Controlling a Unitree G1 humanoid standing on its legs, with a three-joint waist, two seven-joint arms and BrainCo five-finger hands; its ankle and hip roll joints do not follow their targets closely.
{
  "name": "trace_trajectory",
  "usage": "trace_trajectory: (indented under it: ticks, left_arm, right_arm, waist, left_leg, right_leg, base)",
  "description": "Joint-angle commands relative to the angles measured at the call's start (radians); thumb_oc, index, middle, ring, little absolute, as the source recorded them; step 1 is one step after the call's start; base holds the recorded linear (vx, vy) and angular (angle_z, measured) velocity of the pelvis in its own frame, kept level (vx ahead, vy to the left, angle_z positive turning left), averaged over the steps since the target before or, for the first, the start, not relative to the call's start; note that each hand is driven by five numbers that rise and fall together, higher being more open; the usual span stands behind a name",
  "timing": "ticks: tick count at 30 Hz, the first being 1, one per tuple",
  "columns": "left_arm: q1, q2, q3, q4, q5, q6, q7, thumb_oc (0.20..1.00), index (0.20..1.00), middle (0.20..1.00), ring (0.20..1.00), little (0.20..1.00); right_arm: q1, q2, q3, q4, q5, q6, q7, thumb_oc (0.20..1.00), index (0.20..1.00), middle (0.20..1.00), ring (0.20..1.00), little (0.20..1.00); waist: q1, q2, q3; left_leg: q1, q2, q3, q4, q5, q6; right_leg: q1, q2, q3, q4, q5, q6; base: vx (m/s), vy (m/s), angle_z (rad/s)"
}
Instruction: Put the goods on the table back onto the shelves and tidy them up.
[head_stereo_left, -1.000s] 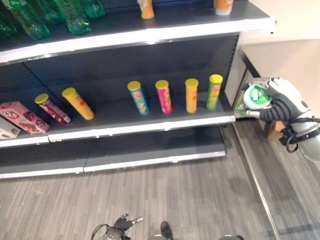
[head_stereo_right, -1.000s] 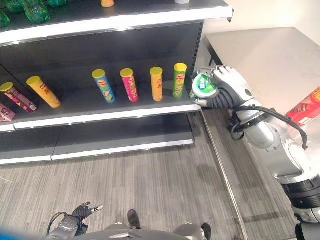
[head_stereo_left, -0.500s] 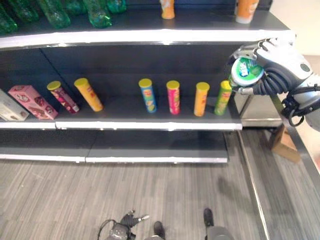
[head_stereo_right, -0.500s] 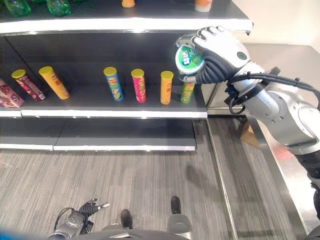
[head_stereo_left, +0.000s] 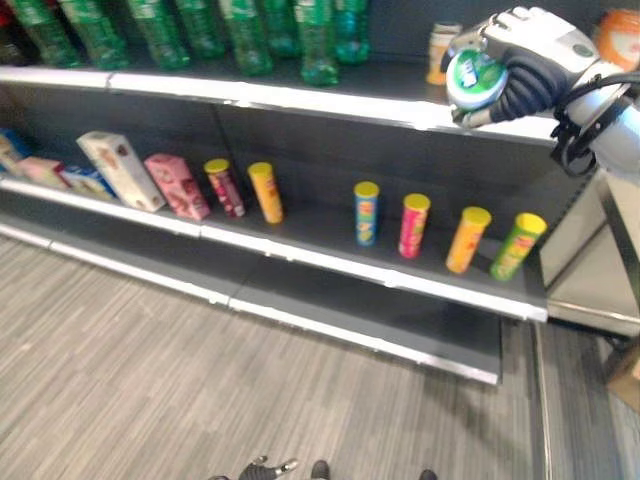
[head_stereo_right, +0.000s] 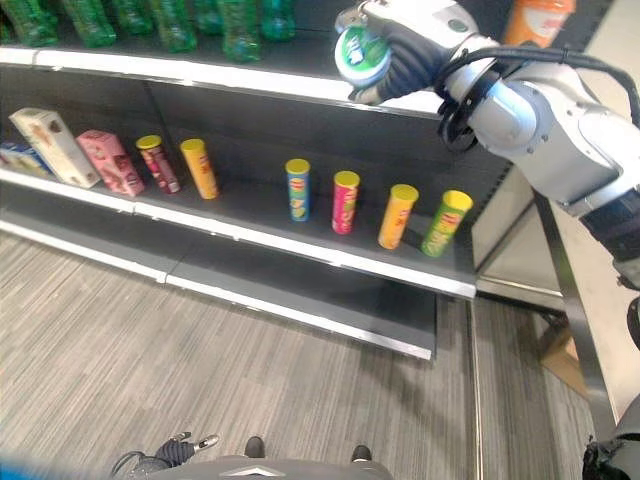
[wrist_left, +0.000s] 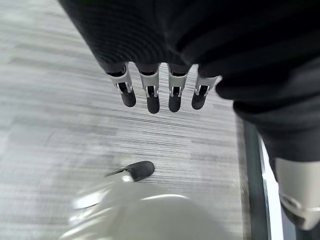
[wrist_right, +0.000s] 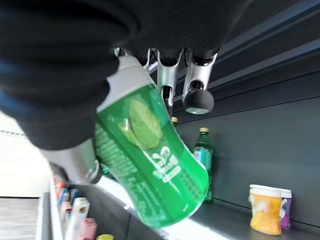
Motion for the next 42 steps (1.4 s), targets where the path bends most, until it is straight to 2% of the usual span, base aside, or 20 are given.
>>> trace_trajectory:
  ticks: [1, 2, 6, 7, 9, 14, 20, 25, 28, 32, 36, 42]
  left_arm:
    - [-0.038, 0.087, -0.023, 0.032, -0.040, -0.019, 0.011, 1.000, 1.000, 1.000, 1.000, 1.000]
    - [-0.037, 0.087, -0.027, 0.041, -0.045, -0.021, 0.007, 1.000, 1.000, 1.000, 1.000, 1.000]
    - [-0.039, 0.090, -0.034, 0.044, -0.048, -0.021, 0.004, 1.000, 1.000, 1.000, 1.000, 1.000]
    - [-0.045, 0.093, -0.044, 0.043, -0.050, -0.020, 0.001, 1.000, 1.000, 1.000, 1.000, 1.000]
    - [-0.041, 0.092, -0.046, 0.043, -0.050, -0.019, -0.002, 1.000, 1.000, 1.000, 1.000, 1.000]
    - [-0.036, 0.091, -0.057, 0.047, -0.049, -0.021, -0.015, 1.000, 1.000, 1.000, 1.000, 1.000]
    - [-0.039, 0.094, -0.070, 0.040, -0.050, -0.020, -0.020, 1.000, 1.000, 1.000, 1.000, 1.000]
    - [-0.028, 0.101, -0.061, 0.038, -0.048, -0.020, -0.015, 1.000, 1.000, 1.000, 1.000, 1.000]
    - [-0.033, 0.110, -0.054, 0.029, -0.063, -0.025, -0.010, 1.000, 1.000, 1.000, 1.000, 1.000]
    - [-0.039, 0.110, -0.065, 0.015, -0.062, -0.023, -0.012, 1.000, 1.000, 1.000, 1.000, 1.000]
    - [-0.029, 0.108, -0.062, 0.009, -0.072, -0.025, -0.009, 1.000, 1.000, 1.000, 1.000, 1.000]
    - [-0.009, 0.106, -0.047, 0.033, -0.081, -0.025, -0.005, 1.000, 1.000, 1.000, 1.000, 1.000]
  right_arm:
    - [-0.110, -0.007, 0.051, 0.142, 0.025, 0.035, -0.041, 0.200, 0.200, 0.200, 0.200, 0.200]
    - [-0.138, 0.019, 0.066, 0.259, 0.024, 0.045, -0.052, 0.200, 0.200, 0.200, 0.200, 0.200]
    - [-0.172, 0.032, 0.076, 0.393, 0.028, 0.056, -0.060, 0.200, 0.200, 0.200, 0.200, 0.200]
    - [-0.184, 0.045, 0.063, 0.481, 0.044, 0.065, -0.062, 0.200, 0.200, 0.200, 0.200, 0.200]
    - [-0.184, 0.054, 0.058, 0.512, 0.058, 0.068, -0.057, 0.200, 0.200, 0.200, 0.200, 0.200]
    - [-0.162, 0.129, -0.028, 0.739, 0.169, 0.082, -0.045, 0.200, 0.200, 0.200, 0.200, 0.200]
    - [-0.190, 0.116, -0.032, 0.773, 0.184, 0.090, -0.051, 0.200, 0.200, 0.200, 0.200, 0.200]
    - [-0.213, 0.157, -0.018, 0.754, 0.196, 0.082, -0.062, 0.200, 0.200, 0.200, 0.200, 0.200]
    - [-0.216, 0.186, -0.033, 0.752, 0.209, 0.071, -0.079, 0.200, 0.200, 0.200, 0.200, 0.200]
    - [-0.216, 0.191, -0.025, 0.771, 0.204, 0.075, -0.078, 0.200, 0.200, 0.200, 0.200, 0.200]
    - [-0.222, 0.187, -0.009, 0.807, 0.188, 0.080, -0.077, 0.200, 0.200, 0.200, 0.200, 0.200]
    - [-0.241, 0.165, -0.008, 0.854, 0.189, 0.085, -0.085, 0.200, 0.200, 0.200, 0.200, 0.200]
  waist:
    - [0.024, -0.058, 0.000]
    - [0.030, -0.053, 0.001]
    - [0.035, -0.042, 0.006]
    - [0.040, -0.034, 0.012]
    - [0.037, -0.030, 0.009]
    - [0.056, -0.013, 0.002]
    - [0.060, -0.004, 0.001]
    - [0.064, -0.016, 0.011]
    - [0.083, -0.035, 0.035]
    - [0.087, -0.045, 0.035]
    - [0.095, -0.030, 0.027]
    - [0.110, -0.008, 0.024]
  left_leg:
    - [0.048, 0.022, 0.067, 0.017, -0.035, -0.084]
    - [0.039, 0.029, 0.053, 0.015, -0.023, -0.093]
    - [0.023, 0.038, 0.048, 0.014, -0.002, -0.111]
    - [0.008, 0.046, 0.063, 0.017, 0.018, -0.120]
    - [0.003, 0.049, 0.066, 0.018, 0.024, -0.123]
    - [0.010, 0.048, 0.069, 0.020, 0.034, -0.128]
    - [-0.005, 0.050, 0.047, 0.014, 0.053, -0.142]
    - [-0.013, 0.048, 0.041, 0.064, 0.033, -0.128]
    - [-0.056, 0.038, -0.006, 0.152, 0.026, -0.137]
    - [-0.062, 0.050, -0.006, 0.123, 0.032, -0.133]
    - [-0.029, 0.067, 0.014, 0.062, 0.047, -0.139]
    - [-0.014, 0.061, -0.011, 0.033, 0.060, -0.145]
  right_leg:
    - [-0.012, -0.025, 0.012, 0.030, -0.073, 0.005]
    - [-0.004, -0.022, -0.011, 0.031, -0.081, 0.001]
    - [0.007, -0.025, -0.059, 0.038, -0.095, -0.006]
    - [0.022, -0.030, -0.101, 0.041, -0.104, -0.010]
    - [0.030, -0.030, -0.118, 0.042, -0.110, -0.012]
    - [0.059, -0.024, -0.142, 0.046, -0.129, -0.021]
    - [0.067, -0.019, -0.183, 0.044, -0.138, -0.028]
    - [0.052, -0.001, -0.132, 0.022, -0.137, -0.038]
    - [0.043, 0.004, -0.115, 0.021, -0.135, -0.046]
    - [0.045, 0.017, -0.128, 0.023, -0.140, -0.046]
    - [0.048, 0.029, -0.141, 0.042, -0.164, -0.052]
    - [0.054, 0.015, -0.179, 0.078, -0.185, -0.055]
  base:
    - [0.02, -0.140, 0.42]
    - [0.02, -0.140, 0.35]
    - [0.00, -0.095, 0.42]
    - [0.00, -0.082, 0.37]
    - [0.03, -0.069, 0.42]
    - [0.06, -0.072, 0.28]
    - [0.05, -0.049, 0.31]
    - [0.00, -0.046, 0.01]
    - [-0.04, -0.079, -0.18]
    - [0.01, -0.090, 0.04]
    - [0.04, -0.038, 0.11]
    - [0.05, -0.006, 0.16]
